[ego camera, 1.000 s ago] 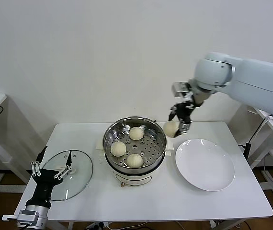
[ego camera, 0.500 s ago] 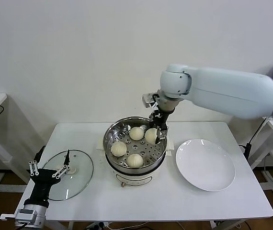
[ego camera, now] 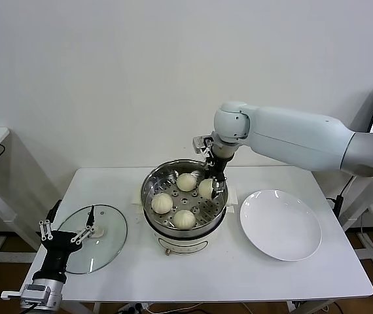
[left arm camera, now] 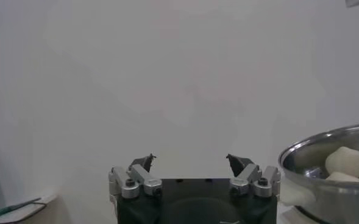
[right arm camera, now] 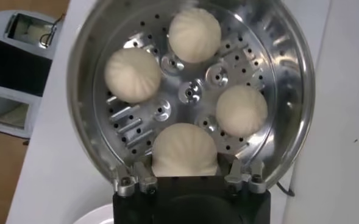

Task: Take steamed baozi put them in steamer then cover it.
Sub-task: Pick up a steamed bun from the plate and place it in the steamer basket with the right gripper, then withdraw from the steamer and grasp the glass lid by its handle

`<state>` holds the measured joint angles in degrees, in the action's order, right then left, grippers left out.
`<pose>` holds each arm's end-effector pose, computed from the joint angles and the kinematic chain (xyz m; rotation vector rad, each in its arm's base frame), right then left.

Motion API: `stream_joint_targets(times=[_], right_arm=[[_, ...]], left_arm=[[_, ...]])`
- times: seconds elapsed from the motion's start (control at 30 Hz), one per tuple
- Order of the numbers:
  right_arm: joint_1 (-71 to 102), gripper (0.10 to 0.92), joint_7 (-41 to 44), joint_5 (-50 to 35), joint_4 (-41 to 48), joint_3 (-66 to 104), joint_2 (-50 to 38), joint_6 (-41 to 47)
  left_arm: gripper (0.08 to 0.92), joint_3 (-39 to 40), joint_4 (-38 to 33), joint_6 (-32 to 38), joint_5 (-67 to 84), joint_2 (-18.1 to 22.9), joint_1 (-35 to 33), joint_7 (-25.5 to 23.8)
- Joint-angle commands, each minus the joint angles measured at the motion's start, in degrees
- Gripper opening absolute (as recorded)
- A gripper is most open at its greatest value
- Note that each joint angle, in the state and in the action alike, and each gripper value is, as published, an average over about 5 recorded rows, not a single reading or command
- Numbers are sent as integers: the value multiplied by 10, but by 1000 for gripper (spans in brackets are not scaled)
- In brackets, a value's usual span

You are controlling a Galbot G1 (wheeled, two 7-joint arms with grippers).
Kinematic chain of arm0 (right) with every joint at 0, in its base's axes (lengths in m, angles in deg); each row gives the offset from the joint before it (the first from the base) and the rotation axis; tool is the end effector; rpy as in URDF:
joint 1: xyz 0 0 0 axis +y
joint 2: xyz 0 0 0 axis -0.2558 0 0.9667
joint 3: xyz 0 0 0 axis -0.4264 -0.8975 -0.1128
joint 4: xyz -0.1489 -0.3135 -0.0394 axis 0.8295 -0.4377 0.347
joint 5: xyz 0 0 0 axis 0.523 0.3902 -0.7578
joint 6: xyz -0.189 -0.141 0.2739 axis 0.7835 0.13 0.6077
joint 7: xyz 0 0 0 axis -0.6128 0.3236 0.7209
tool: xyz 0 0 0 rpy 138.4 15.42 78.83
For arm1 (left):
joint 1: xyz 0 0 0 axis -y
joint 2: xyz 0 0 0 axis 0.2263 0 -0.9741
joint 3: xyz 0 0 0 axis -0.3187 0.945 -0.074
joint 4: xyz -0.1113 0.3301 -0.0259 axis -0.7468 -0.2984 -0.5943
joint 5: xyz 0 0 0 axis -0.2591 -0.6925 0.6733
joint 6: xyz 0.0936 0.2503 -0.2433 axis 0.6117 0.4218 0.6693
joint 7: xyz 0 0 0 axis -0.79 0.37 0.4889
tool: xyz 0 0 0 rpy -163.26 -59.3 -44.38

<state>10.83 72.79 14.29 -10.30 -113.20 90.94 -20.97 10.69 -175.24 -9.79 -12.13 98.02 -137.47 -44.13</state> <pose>0.5671 0.0984 -0.0556 1.4533 -1.2371 1.4038 0.1663 0.0975 -0.2746 -0.0085 2.9957 0.4731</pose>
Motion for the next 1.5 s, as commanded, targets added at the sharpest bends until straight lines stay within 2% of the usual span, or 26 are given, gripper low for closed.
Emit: stream_joint_targets(times=[0.03,0.8,1.07,1.27,1.5], right_arm=[[36,710,-1,20,29,15,14,0],[54,717,1,40,56,22,45,-3],[52,802,4,36,46,25,36,-1],[24,822,15,8,33,48,4,-2],[-19,823,31,-47,-14,89,-85,-2]], left_arm=[[823,1,2,-1,0,0,1,0],[823,0,7,1,2,2,3,-2],[823,0,9,1,2,2,3,-2],[823,-1,7,1,2,2,1,-2],[823,1,3,-1,1,3,0,0]])
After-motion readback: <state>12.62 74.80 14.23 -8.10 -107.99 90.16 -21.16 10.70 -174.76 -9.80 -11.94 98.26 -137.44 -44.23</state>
